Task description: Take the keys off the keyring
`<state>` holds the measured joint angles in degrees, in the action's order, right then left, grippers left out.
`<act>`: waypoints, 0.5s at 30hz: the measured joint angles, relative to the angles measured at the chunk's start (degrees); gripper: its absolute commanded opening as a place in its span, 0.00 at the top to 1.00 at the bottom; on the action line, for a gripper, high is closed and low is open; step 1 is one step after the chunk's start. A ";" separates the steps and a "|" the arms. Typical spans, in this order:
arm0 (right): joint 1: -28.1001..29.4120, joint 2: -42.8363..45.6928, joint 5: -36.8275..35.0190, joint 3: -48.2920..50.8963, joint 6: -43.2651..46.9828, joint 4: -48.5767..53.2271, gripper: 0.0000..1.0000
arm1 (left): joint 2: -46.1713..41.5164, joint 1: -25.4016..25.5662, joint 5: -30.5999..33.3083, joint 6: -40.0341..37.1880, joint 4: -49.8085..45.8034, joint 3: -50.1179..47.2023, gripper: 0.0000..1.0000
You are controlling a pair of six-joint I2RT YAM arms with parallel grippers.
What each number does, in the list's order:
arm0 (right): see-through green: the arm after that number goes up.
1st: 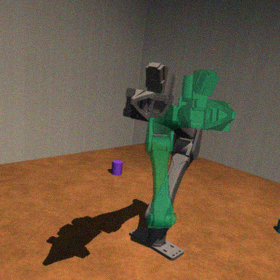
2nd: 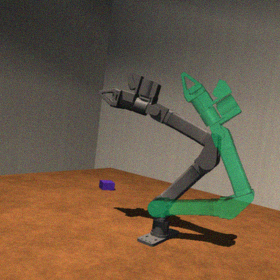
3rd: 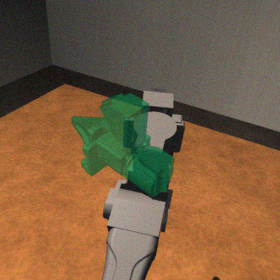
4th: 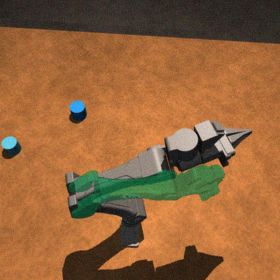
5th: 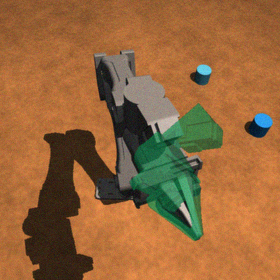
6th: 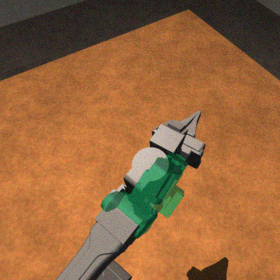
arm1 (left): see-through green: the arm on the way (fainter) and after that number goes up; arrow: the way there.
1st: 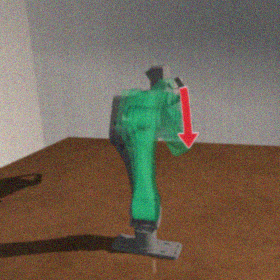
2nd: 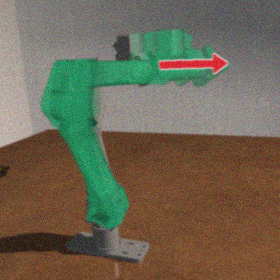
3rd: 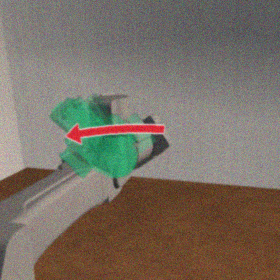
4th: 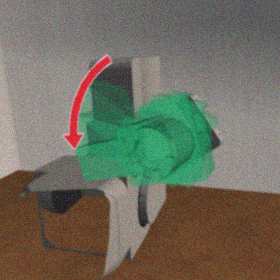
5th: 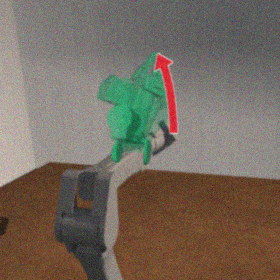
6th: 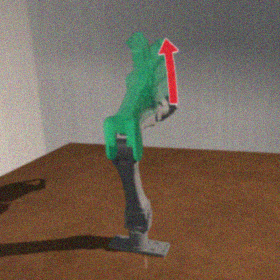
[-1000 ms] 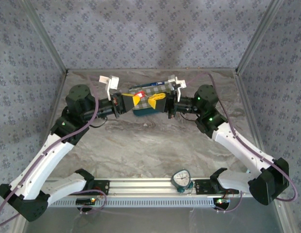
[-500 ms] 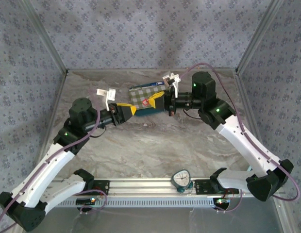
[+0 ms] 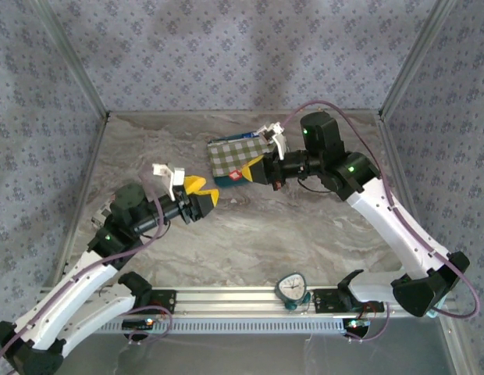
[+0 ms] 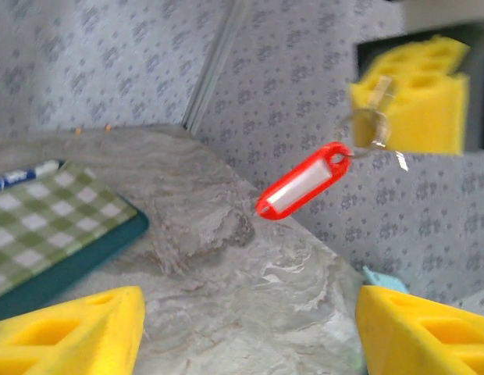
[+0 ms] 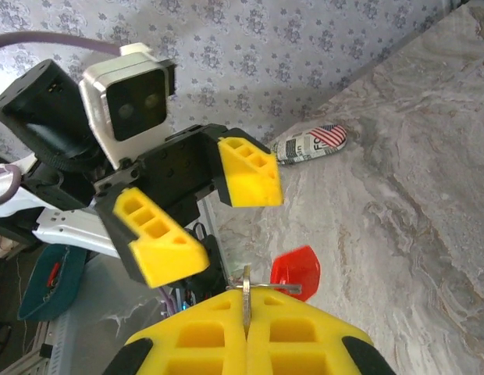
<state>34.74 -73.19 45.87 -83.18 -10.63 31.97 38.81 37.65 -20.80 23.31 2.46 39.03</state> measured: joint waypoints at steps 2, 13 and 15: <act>0.15 0.00 0.02 0.00 -0.02 0.44 1.00 | -0.76 2.05 1.03 -3.67 2.36 -1.42 0.29; 1.40 -0.98 -0.07 -2.69 0.22 7.98 1.00 | 4.59 7.48 4.81 -17.35 12.39 -3.08 0.39; 1.77 -1.11 -0.07 -3.21 0.22 9.27 1.00 | 5.70 7.56 5.03 -18.58 14.86 -3.43 0.37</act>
<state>36.51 -74.30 45.80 -86.39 -10.41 41.23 44.51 45.21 -15.77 4.73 17.32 35.59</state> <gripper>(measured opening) 0.052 0.615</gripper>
